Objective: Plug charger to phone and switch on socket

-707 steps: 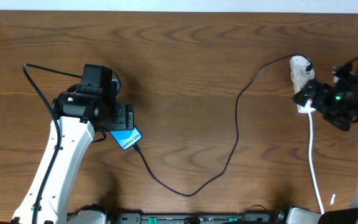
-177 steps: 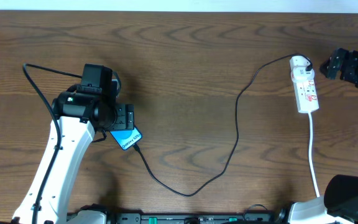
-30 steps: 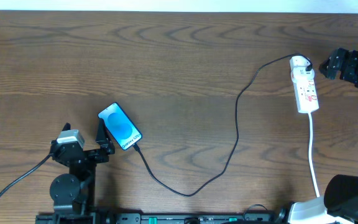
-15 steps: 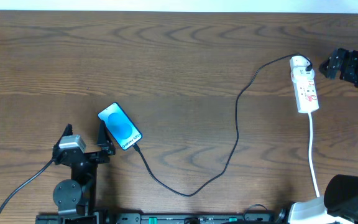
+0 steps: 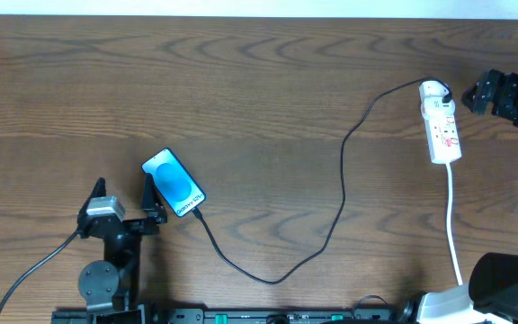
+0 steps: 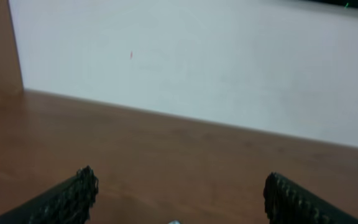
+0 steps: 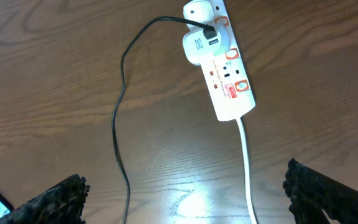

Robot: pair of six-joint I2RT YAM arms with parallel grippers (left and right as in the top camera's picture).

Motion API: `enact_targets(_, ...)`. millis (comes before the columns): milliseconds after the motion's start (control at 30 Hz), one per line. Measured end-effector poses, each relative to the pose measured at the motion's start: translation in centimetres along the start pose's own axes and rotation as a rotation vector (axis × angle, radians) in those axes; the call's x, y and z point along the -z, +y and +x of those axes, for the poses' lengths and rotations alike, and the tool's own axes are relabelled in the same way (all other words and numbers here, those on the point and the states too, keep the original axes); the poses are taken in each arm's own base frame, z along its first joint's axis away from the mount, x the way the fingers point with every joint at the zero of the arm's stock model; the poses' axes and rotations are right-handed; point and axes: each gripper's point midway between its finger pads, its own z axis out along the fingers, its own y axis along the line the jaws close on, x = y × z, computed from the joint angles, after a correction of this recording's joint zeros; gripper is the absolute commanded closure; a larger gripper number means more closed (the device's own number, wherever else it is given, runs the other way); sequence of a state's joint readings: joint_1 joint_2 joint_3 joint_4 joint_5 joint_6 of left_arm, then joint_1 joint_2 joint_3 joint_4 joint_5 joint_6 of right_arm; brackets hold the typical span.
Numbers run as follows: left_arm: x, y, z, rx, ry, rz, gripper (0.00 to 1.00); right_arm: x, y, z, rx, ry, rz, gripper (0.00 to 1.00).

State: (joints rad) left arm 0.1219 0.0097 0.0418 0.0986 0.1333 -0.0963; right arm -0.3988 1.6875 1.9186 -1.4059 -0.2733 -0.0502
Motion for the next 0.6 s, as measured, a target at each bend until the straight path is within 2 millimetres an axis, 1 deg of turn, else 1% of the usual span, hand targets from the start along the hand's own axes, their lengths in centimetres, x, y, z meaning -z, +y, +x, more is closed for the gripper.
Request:
enact_targets(100, -0.2, 0.3, 1.7, 0.003, 0.034, -0.004, 0.12, 0.0, 0.0, 0.0, 0.000, 0.000, 0.000, 0.01)
enact_targets(200, -0.2, 0.2, 1.3, 0.001, 0.019, 0.000, 0.12, 0.0, 0.0, 0.0, 0.000, 0.000, 0.000, 0.01)
enact_targets(400, -0.2, 0.2, 1.7, 0.003, 0.032, -0.002, 0.12, 0.0, 0.0, 0.0, 0.000, 0.000, 0.000, 0.01)
enact_targets(467, -0.2, 0.3, 2.2, 0.004, 0.055, -0.006, 0.12, 0.0, 0.0, 0.0, 0.000, 0.000, 0.000, 0.01)
enact_targets(600, 0.0, 0.6, 4.0, 0.010, 0.126, -0.018, 0.12, 0.0, 0.0, 0.0, 0.000, 0.001, 0.000, 0.01)
